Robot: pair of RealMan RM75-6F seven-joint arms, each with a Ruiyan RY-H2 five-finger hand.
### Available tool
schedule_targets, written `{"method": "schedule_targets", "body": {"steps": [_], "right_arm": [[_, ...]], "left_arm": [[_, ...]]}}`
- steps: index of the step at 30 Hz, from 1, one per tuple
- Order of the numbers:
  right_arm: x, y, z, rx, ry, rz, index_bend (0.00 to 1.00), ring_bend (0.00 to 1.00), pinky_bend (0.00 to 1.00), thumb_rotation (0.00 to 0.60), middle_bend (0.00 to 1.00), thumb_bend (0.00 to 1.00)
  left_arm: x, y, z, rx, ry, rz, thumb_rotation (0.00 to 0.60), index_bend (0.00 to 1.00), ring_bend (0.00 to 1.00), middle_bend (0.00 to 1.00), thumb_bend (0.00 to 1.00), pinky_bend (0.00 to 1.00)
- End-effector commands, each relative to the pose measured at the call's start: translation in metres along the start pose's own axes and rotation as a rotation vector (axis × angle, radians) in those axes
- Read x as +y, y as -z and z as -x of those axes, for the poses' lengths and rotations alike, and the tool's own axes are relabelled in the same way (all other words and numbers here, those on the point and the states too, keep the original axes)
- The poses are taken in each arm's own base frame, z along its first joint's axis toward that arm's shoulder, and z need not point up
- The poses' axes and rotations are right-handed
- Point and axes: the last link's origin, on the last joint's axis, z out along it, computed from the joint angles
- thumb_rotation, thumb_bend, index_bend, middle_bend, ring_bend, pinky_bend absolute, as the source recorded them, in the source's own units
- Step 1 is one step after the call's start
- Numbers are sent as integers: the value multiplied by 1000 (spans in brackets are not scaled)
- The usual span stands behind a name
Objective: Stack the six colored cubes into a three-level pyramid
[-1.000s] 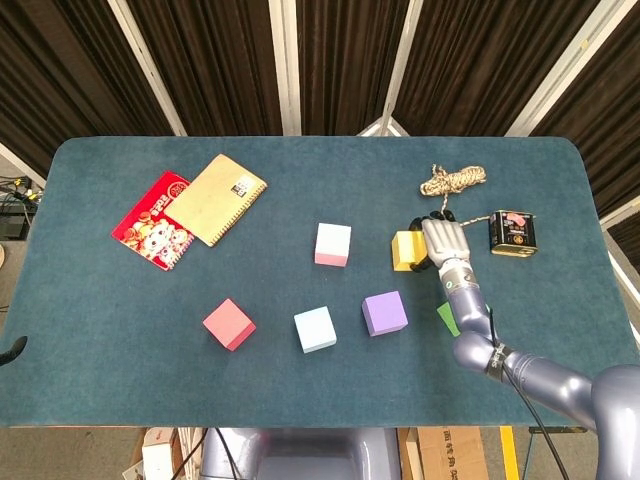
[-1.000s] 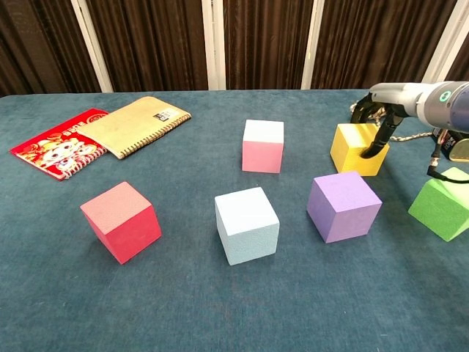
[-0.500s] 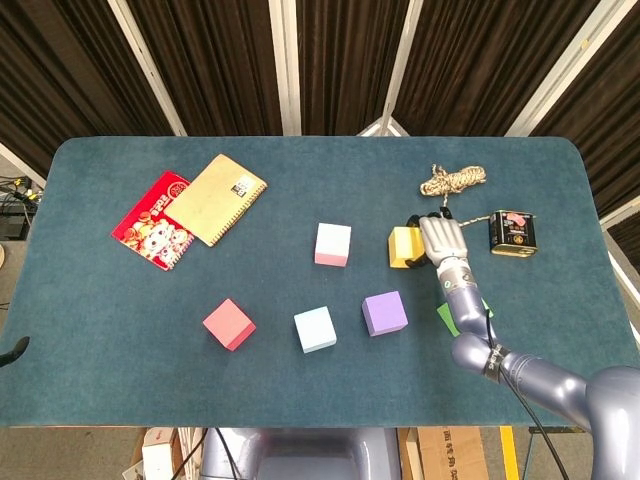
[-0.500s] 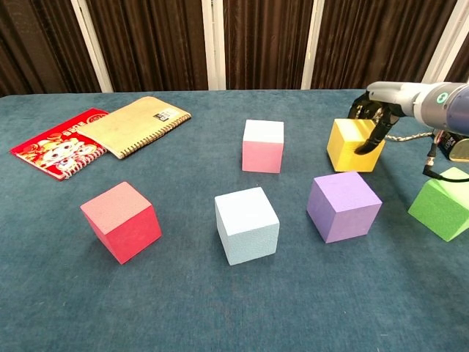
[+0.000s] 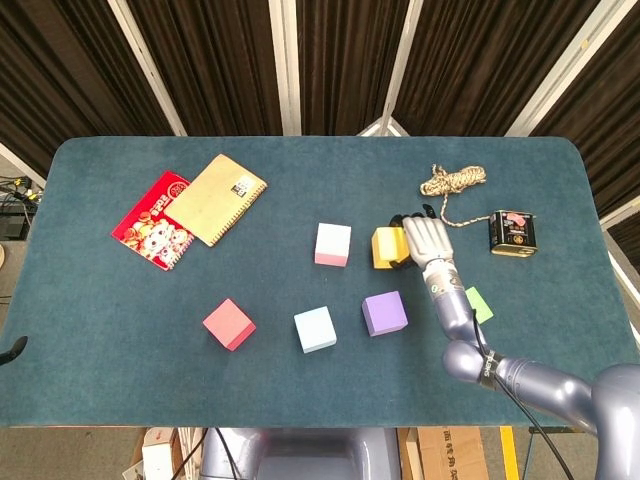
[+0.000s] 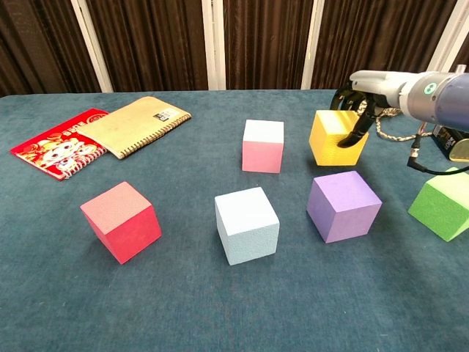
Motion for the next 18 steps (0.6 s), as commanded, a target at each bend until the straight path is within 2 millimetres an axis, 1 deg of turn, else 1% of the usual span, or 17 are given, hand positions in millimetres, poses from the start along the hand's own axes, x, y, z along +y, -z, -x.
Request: {"method": "schedule_targets", "body": {"steps": [1,18], "right_arm": [[-10,0,-4,8,7,-8,368,254,0,600,427,309],[-42,-8,1,6,52,58,368,254,0,600,427,309]], "left_arm": [[0,0,0,0,2,2,600,110,0,0,248,12],[-3,-1,-1,5,5,-6,600,111,0,0,248,12]]}}
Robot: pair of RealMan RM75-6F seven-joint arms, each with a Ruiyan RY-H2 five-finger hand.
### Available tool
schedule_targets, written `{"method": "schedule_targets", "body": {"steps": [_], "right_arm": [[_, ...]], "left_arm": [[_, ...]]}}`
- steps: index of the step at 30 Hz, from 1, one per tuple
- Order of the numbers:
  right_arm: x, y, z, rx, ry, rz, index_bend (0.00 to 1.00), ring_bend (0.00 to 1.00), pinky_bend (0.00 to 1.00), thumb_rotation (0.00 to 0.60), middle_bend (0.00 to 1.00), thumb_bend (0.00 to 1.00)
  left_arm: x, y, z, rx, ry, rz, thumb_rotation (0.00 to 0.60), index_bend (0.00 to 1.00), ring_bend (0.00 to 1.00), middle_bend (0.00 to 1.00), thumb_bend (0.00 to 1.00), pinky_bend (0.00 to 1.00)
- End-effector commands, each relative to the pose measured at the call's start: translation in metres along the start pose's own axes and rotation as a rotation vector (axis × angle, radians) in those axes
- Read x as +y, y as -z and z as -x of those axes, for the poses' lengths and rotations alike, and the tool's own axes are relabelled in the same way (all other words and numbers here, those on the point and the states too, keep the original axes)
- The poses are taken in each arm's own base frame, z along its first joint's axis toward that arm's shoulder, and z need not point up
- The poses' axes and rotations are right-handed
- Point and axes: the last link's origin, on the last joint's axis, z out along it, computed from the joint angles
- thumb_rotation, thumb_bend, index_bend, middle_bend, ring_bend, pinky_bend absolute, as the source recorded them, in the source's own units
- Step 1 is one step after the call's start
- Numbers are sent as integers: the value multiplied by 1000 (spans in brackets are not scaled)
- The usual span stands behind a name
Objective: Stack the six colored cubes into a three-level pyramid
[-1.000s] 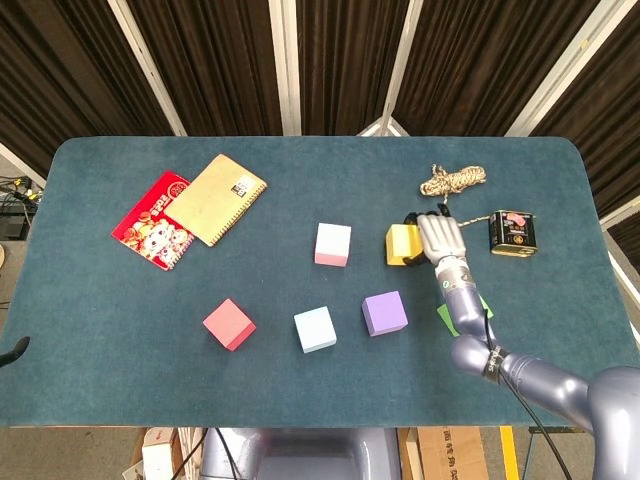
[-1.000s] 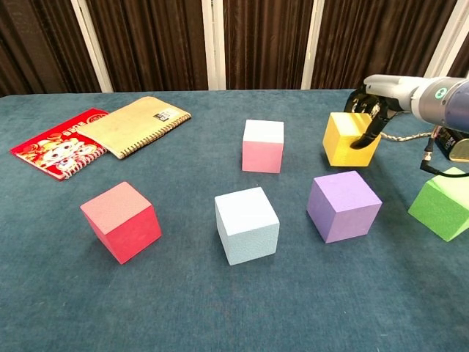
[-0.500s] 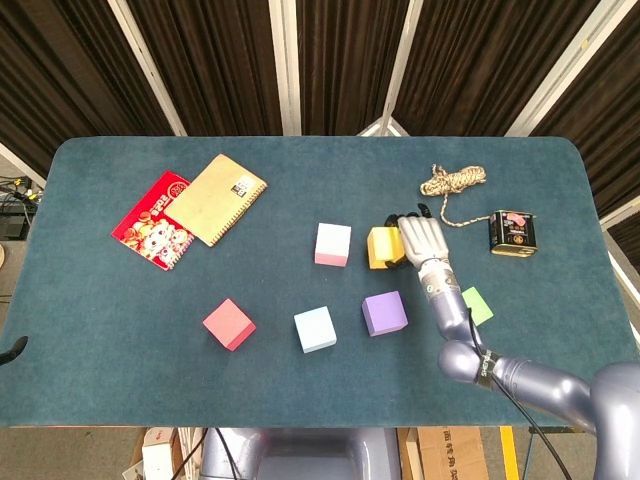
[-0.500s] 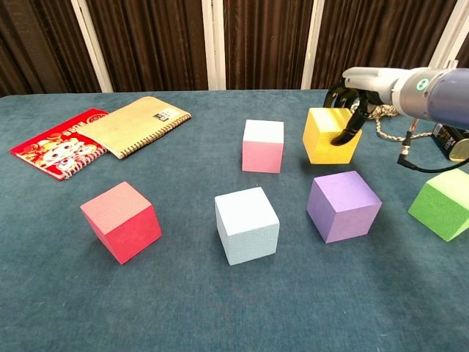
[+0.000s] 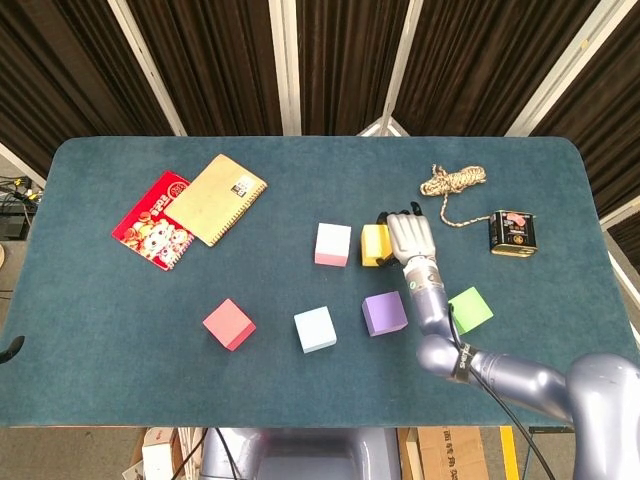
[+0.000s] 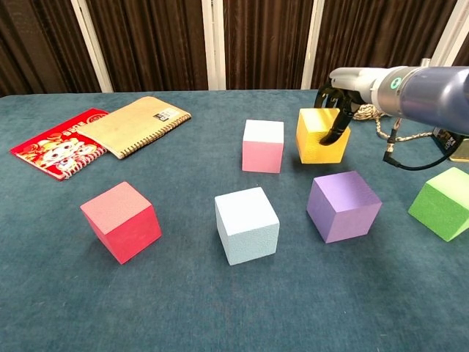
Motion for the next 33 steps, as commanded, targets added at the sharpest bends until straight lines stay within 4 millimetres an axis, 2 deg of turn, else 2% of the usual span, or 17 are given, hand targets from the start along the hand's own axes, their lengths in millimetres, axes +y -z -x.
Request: {"method": "schedule_targets", "body": {"steps": [1,10,33], "right_arm": [[-9,-1,1,8,16,6,368,254,0,600,427,309],[-21,-4,9,-14,35,56,368,254,0,600,427,308],[-23,-17,15,-34,22,93,368,254,0,600,427,309]], "left_arm": [[0,0,0,-2,0,0,600,111,0,0,248,12],[-3,-1,-1,1,7,-6,600,111,0,0,248,12],[-3,-4,1,-7,-3,-9,600,118,0,0,249,13]]}}
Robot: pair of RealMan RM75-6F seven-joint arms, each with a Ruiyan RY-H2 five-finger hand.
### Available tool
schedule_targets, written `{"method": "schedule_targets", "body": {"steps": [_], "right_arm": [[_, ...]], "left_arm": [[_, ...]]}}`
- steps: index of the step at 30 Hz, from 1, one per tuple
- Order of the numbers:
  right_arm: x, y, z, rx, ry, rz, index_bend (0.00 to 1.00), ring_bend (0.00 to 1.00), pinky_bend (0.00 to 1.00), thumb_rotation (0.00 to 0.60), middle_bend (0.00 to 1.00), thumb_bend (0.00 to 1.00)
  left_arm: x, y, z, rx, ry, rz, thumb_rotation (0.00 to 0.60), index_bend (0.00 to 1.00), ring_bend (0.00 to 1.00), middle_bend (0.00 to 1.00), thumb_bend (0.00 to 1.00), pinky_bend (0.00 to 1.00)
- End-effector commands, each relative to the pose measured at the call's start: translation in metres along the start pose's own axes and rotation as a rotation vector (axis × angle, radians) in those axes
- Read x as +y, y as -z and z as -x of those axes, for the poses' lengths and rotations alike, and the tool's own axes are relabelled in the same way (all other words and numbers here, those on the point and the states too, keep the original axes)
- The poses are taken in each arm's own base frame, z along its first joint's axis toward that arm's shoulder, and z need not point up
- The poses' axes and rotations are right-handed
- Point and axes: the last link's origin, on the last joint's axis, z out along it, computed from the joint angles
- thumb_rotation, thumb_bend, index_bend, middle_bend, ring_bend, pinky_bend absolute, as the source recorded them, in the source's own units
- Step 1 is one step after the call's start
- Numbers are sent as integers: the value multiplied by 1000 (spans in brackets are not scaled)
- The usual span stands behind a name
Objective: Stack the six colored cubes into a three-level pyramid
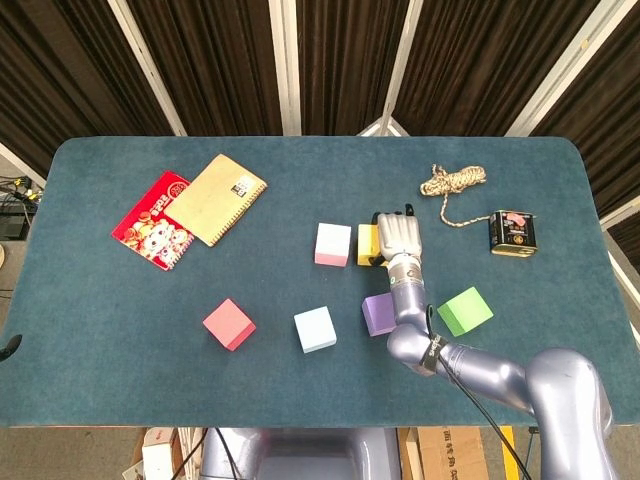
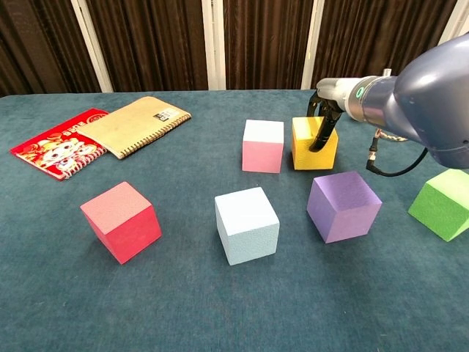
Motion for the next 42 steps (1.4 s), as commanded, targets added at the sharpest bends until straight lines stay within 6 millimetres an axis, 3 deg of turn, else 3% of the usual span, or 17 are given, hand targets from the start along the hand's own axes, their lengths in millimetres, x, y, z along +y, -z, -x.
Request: {"method": "schedule_targets", "body": {"steps": [1,15,42], "right_arm": [[-1,0,1,-4,-4,-4,368,254,0,600,427,308],[-16,2,5,-11,-11,-26,368,254,0,600,427,309],[-23,1,6,-12,-9,-19,369,254,0,600,426,309]], "left_arm": [[0,0,0,0,-1,1,600,118,0,0,249,13],[-1,-1,-1,1,4,-4,600,118,0,0,249,13],[-2,-1,-1,-2,6,-8,600,118,0,0,249,12]]}}
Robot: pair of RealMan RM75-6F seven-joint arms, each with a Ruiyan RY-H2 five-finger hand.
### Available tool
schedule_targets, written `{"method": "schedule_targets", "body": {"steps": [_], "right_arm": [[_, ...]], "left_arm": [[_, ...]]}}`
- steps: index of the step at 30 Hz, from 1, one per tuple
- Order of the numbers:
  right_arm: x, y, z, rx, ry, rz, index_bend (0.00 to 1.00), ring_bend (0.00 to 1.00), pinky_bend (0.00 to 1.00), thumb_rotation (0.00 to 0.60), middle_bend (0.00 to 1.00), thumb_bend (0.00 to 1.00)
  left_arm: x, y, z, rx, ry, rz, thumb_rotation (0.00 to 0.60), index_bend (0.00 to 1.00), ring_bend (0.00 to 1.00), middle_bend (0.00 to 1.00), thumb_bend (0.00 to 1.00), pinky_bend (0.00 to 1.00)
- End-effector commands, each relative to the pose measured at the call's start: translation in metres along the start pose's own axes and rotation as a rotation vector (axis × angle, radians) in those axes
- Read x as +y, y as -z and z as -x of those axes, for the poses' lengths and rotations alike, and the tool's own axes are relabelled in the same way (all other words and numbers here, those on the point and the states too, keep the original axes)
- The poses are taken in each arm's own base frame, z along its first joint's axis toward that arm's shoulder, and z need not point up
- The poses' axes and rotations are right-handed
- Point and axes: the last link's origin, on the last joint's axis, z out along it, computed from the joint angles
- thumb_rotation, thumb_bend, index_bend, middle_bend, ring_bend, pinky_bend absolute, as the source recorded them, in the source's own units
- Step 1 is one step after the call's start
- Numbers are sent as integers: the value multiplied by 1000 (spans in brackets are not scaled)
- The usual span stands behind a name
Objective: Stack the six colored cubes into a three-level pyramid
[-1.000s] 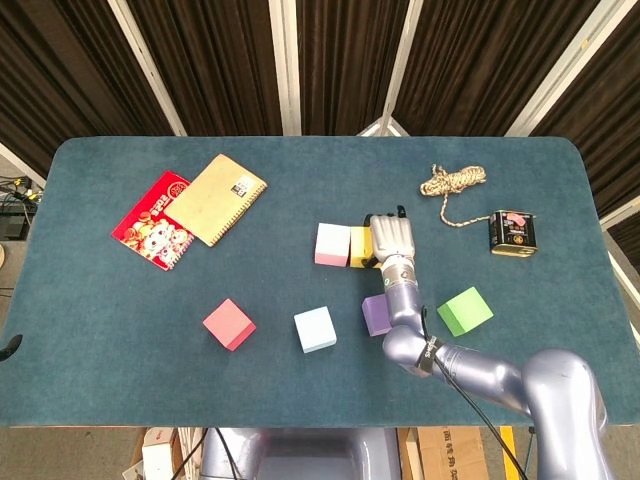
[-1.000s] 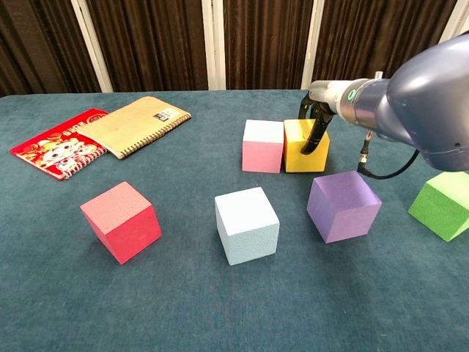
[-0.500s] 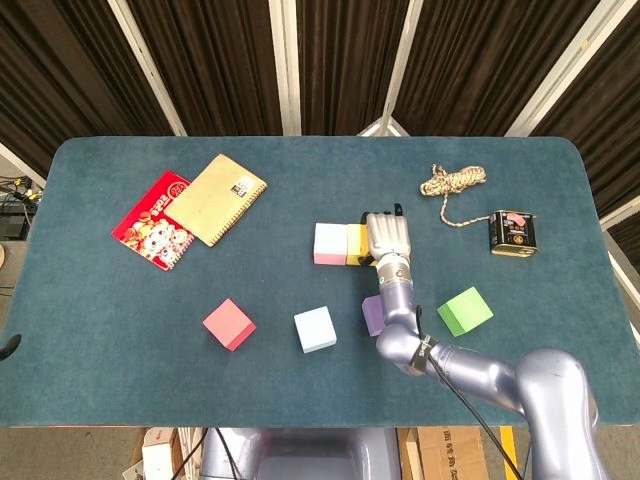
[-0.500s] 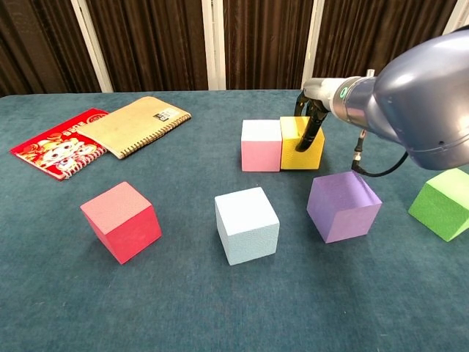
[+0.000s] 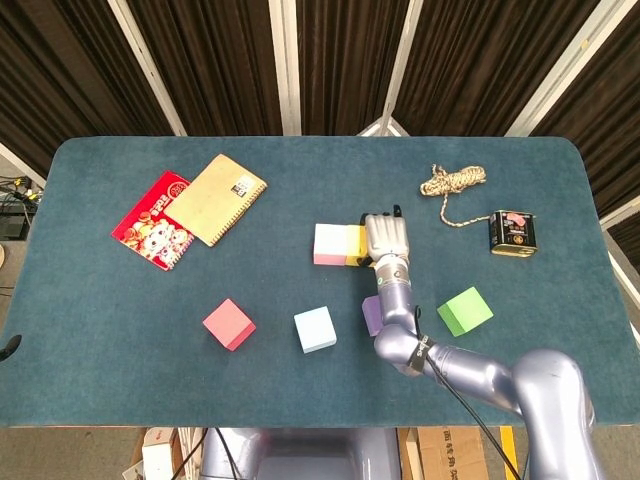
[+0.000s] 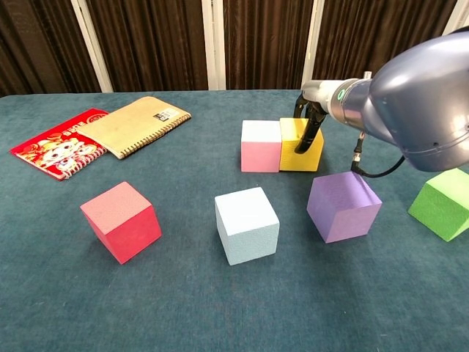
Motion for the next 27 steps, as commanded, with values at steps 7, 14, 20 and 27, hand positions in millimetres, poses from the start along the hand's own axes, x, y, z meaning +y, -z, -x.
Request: {"method": "schedule_targets", "body": {"steps": [7,14,20,27], "right_arm": [[-2,-1,2,-5,1,0,367,254,0,600,425,309],[-1,-2,4,-11,0,9,367,254,0,600,426,308],[-1,-3,5,-15,1,14,365,254,0,600,426,309],[-2,-3,5,-16,-1,15,363,254,0,600,426,309]], "left_arm": [[0,0,0,-2,-1,-1,600,118,0,0,249,13],[0,0,0,-1,0,-1,600,118,0,0,249,13],[0,0,1,-4,-2,2,600,119,0,0,249,12],[0,0,0,-3,-2,1,600,118,0,0,249,13]]}}
